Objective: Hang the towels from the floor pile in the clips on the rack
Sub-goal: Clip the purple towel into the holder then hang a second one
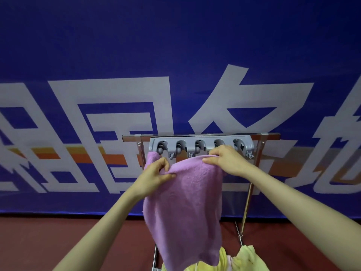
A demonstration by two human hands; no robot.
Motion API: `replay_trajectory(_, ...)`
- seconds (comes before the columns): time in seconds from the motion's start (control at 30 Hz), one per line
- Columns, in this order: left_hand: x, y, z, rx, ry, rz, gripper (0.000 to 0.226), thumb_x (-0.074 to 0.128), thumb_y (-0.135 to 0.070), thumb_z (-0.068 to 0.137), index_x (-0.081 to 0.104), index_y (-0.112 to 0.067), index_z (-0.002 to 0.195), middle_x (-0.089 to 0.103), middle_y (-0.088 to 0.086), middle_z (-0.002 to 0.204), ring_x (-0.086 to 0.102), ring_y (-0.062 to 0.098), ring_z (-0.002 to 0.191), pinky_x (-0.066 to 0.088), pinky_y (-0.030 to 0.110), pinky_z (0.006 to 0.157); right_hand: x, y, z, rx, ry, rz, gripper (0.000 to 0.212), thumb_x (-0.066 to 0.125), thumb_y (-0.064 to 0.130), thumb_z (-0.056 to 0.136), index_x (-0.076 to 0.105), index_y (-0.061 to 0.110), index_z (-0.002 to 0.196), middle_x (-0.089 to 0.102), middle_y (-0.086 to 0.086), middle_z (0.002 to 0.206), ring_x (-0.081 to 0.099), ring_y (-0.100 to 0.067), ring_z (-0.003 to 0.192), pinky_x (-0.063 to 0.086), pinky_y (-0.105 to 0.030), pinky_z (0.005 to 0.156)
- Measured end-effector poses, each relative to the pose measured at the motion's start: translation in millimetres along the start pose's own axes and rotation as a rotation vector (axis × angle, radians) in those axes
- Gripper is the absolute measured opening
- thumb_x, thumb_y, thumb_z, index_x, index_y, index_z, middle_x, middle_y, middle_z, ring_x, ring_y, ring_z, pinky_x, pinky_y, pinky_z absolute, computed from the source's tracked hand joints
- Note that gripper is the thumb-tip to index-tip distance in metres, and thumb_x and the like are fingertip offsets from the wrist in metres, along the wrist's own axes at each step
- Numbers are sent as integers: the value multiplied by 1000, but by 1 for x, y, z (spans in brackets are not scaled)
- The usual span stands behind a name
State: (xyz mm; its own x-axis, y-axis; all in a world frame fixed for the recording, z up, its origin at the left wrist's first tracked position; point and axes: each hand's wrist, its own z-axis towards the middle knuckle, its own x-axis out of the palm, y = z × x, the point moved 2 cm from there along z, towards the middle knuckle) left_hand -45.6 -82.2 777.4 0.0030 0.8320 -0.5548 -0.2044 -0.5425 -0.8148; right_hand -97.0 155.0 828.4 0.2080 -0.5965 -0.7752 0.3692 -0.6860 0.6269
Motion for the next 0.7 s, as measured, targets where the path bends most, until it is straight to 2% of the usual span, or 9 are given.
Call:
replay_trajectory(0.1,-9,10,3,-60,26,49,21,71,-25,83,50,-24,86,51,-4,79,46,6,70,39,22,66,-4,-14,-1,44,-26,50,48,64,35,86,55,-8,65,50,-16,62,44,-15,58,32,-31,60)
replay_trajectory(0.2,-18,13,3,-92,84,187,17,69,-25,85,56,-23,75,53,-7,68,46,5,62,37,16,59,-8,-27,-4,64,-61,70,46,67,35,84,59,-6,65,54,-20,62,46,-15,59,35,-31,61)
replay_trajectory(0.27,-22,20,3,-133,120,258,25,68,-27,86,56,-18,66,49,-6,61,41,4,55,34,17,55,-12,-33,-8,71,-94,73,44,68,33,83,53,5,54,48,-8,55,42,-12,55,32,-30,58)
replay_trajectory(0.33,-26,30,1,-187,146,270,27,68,-31,86,62,-11,69,53,-3,63,46,8,58,37,22,59,-15,-35,-12,79,-123,74,42,68,30,85,50,14,51,49,-2,56,42,-11,54,32,-29,57)
replay_trajectory(0.43,-28,39,-5,-250,162,74,24,70,-31,85,71,-10,75,65,-3,67,59,9,62,45,22,61,-18,-44,-15,118,-147,133,37,68,25,85,54,12,53,52,-7,60,46,-15,59,34,-29,58)
replay_trajectory(0.53,-27,41,-10,-315,49,-200,17,72,-25,83,74,-9,89,74,4,79,69,15,72,52,25,64,-21,-57,-15,183,-143,178,24,69,20,82,65,5,65,65,-16,75,56,-18,73,41,-32,69)
replay_trajectory(0.63,-24,42,-12,-335,-79,-378,21,69,-21,84,65,0,87,68,0,71,61,14,67,45,25,60,-22,-62,-20,184,-29,180,12,68,18,83,70,11,74,70,-2,84,62,-14,84,44,-35,82)
replay_trajectory(0.7,-20,41,-14,-340,-121,-455,15,65,-21,87,62,-8,81,65,-7,66,56,8,63,41,22,56,-22,-63,-25,172,81,148,6,65,19,86,70,16,84,67,6,93,59,-7,90,40,-31,85)
